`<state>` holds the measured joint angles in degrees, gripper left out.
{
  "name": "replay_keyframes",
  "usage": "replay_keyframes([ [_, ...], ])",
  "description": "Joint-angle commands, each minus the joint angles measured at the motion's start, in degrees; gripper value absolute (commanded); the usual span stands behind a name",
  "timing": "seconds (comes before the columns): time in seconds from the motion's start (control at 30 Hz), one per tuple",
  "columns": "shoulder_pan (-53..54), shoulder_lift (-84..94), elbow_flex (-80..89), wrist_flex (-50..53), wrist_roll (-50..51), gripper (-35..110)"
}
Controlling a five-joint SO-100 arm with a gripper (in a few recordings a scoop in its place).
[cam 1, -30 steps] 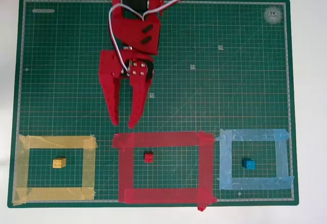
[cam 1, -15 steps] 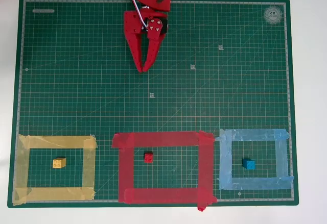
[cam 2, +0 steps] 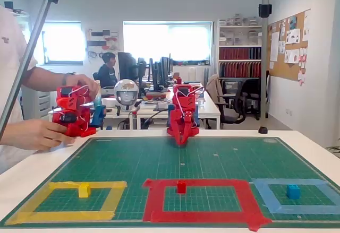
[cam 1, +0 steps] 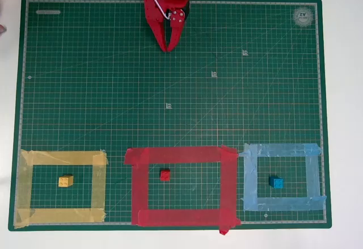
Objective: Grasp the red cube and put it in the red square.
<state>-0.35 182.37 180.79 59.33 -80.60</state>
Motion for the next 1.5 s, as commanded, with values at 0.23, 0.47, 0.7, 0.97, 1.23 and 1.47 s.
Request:
replay_keyframes([
  [0.23, -0.4, 9.6, 0.3, 16.3, -0.5, 0],
  [0.47, -0.1, 9.6, 0.3, 16.3, -0.5, 0],
  [0.7, 0.1, 9.6, 0.3, 16.3, -0.3, 0],
  [0.97, 3.0, 9.6, 0.3, 16.3, -0.2, 0],
  [1.23, 2.9, 9.6, 0.3, 16.3, -0.2, 0],
  [1.47, 2.9, 9.6, 0.3, 16.3, -0.2, 0],
])
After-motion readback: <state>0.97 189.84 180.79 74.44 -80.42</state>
